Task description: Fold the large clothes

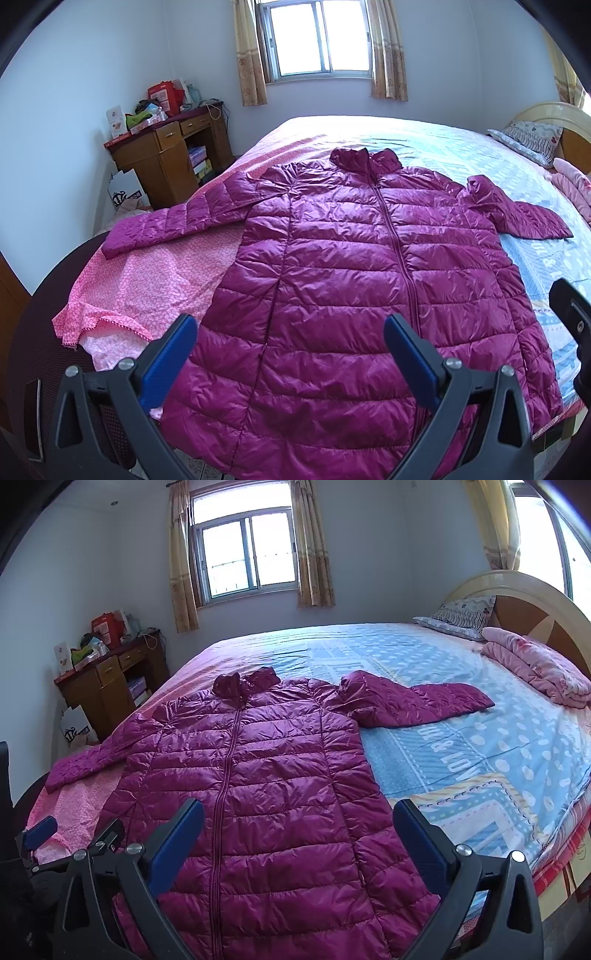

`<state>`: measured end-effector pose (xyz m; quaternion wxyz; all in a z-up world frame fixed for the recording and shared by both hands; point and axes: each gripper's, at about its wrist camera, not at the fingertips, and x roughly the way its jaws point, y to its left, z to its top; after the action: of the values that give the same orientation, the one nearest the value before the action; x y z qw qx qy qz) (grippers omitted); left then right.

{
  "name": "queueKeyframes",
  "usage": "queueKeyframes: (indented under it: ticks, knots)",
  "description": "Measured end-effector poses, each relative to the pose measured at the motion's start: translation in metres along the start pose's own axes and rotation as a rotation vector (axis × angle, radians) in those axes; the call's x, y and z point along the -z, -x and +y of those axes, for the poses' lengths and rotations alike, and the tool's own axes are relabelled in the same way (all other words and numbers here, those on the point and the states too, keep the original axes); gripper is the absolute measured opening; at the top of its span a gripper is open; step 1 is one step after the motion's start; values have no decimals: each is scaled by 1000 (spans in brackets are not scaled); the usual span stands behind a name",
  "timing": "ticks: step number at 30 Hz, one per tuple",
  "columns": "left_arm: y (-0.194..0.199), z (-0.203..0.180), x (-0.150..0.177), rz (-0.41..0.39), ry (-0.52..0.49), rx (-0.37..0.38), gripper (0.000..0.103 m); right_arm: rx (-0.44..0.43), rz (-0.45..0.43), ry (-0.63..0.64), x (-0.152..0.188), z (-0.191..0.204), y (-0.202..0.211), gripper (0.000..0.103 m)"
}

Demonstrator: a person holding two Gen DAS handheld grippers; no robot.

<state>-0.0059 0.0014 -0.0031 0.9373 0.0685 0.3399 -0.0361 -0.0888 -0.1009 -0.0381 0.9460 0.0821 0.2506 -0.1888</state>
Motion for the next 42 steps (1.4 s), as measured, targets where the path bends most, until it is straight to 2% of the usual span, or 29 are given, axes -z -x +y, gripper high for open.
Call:
queueKeyframes:
  ticks: [17, 25, 35, 38, 42]
  knots:
    - [-1, 1, 0, 3, 0, 0, 102, 8, -25, 17, -3, 0, 0, 102]
    - [0, 1, 1, 3, 0, 1, 102, 4, -9, 7, -2, -1, -2, 102]
    - [-1, 0, 4, 7, -3, -1, 102, 4, -44, 19, 3, -2, -4, 102]
    - [-4, -2, 7, 15, -6, -5, 102, 0, -83, 47, 3, -1, -6, 102]
    - [-13, -5, 7, 26, -15, -15, 102, -7, -83, 56, 0, -4, -11, 102]
